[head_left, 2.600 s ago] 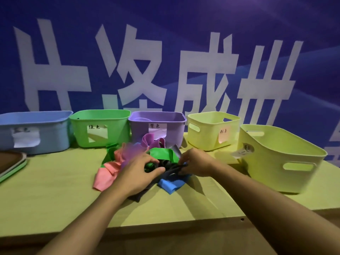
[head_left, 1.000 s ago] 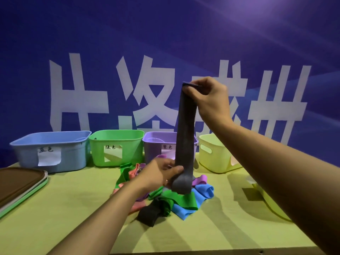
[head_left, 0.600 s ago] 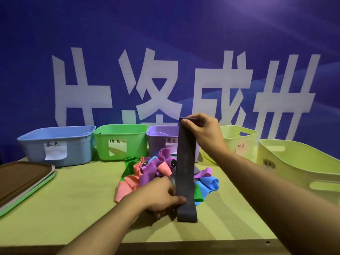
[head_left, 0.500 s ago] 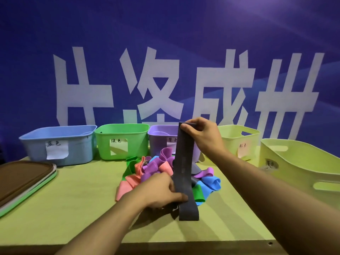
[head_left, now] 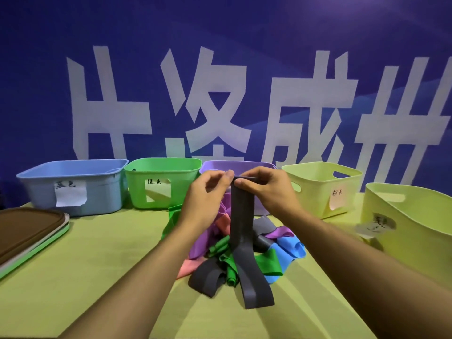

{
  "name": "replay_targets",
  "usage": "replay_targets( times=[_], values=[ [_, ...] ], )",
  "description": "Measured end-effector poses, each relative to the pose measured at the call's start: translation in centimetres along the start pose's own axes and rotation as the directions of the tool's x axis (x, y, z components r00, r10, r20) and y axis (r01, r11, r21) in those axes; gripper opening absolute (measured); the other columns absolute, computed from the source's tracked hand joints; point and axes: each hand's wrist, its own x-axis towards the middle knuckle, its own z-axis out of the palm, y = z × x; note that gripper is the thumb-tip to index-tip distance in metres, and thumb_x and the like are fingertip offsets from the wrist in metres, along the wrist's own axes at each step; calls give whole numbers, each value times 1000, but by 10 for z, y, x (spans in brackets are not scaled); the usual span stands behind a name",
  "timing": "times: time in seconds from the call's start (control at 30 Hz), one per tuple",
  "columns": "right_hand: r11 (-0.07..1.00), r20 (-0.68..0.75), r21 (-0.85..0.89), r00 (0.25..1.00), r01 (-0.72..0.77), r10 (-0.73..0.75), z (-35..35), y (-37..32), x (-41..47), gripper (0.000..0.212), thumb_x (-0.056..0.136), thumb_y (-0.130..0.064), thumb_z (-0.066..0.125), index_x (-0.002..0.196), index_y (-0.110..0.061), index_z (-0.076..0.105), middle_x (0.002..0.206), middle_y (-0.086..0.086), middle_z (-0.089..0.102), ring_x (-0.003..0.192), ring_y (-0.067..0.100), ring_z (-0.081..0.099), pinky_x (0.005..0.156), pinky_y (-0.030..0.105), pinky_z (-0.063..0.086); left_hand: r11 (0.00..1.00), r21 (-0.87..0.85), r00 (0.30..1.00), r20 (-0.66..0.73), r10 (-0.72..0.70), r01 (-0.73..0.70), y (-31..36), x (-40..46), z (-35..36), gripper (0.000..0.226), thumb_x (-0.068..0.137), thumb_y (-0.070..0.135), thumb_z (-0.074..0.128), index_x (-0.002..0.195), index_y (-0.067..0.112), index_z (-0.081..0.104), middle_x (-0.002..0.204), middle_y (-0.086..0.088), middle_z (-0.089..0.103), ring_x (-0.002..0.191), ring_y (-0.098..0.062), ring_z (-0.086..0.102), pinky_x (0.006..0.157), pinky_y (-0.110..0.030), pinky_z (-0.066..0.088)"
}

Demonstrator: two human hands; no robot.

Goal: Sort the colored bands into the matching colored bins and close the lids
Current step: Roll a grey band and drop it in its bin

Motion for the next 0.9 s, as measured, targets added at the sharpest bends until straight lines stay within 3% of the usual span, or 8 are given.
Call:
replay_targets(
  times=[0.1, 0.17, 0.3, 0.4, 0.53, 0.6, 0.73, 0.9],
  values=[
    [997, 22, 71, 1000, -1, -1, 3, 12, 5, 12, 82, -10, 82, 93, -9, 76, 83, 0, 78, 79, 6, 73, 70, 19, 58, 999, -40, 1000, -12, -6, 6, -10, 11, 7, 16, 96, 36, 69, 90, 24, 77, 85, 4, 78, 87, -16, 75, 77, -30, 61],
    [995, 18, 101, 1000, 1, -3, 4, 19, 7, 12, 82, -8, 82, 92, -10, 75, 81, -3, 78, 78, 5, 73, 69, 18, 57, 998, -67, 1000, -14, -17, 16, -16, 16, 10, 14, 95, 29, 71, 87, 20, 78, 81, 2, 78, 80, -13, 75, 69, -24, 60],
    [992, -44, 127, 999, -14, 20, 8, 36, 10, 5, 90, -21, 75, 88, -16, 76, 75, -10, 76, 73, -1, 69, 64, 14, 53, 1000, -28, 997, -81, 4, -7, -33, 27, 14, 11, 94, 28, 73, 87, 22, 79, 82, 4, 79, 78, -9, 73, 76, -29, 61],
    [984, -81, 167, 993, -66, 81, 14, 50, 13, 21, 97, -34, 65, 87, -19, 77, 79, -5, 77, 75, 0, 68, 64, 17, 53, 999, -34, 997, -75, 28, -30, -43, 28, 16, 9, 94, 24, 73, 86, 22, 78, 81, 6, 79, 76, -4, 71, 76, -23, 57],
    [973, -111, 214, 988, -84, 110, 21, 64, 16, 27, 96, -36, 66, 86, -14, 77, 80, 0, 76, 77, 6, 69, 69, 23, 57, 998, -12, 998, -35, 54, -54, -55, 27, 15, 8, 93, 23, 74, 87, 25, 78, 84, 9, 79, 80, -3, 71, 74, -16, 53],
    [974, -112, 216, 989, -67, 93, 23, 70, 16, 27, 95, -35, 66, 85, -13, 77, 76, -2, 75, 73, 4, 66, 67, 19, 54, 998, -2, 997, -26, 67, -67, -57, 28, 12, 8, 93, 21, 74, 89, 26, 78, 87, 9, 79, 84, -3, 73, 75, -15, 53],
    [981, -115, 187, 990, -57, 80, 23, 80, 11, 31, 91, -40, 66, 80, -13, 76, 68, -5, 69, 65, 2, 57, 62, 17, 48, 999, -34, 1000, 7, 19, -18, -60, 24, 12, 8, 94, 17, 74, 93, 24, 78, 90, 8, 79, 76, -9, 74, 62, -17, 56],
    [980, -91, 194, 994, -48, 67, 21, 83, 5, 22, 98, -28, 65, 79, -19, 73, 61, -14, 65, 58, -4, 55, 60, 13, 46, 996, -81, 1000, -3, 31, -31, -61, 25, 13, 14, 90, 12, 77, 101, 22, 79, 97, 6, 80, 95, -11, 76, 81, -27, 61]
  ],
)
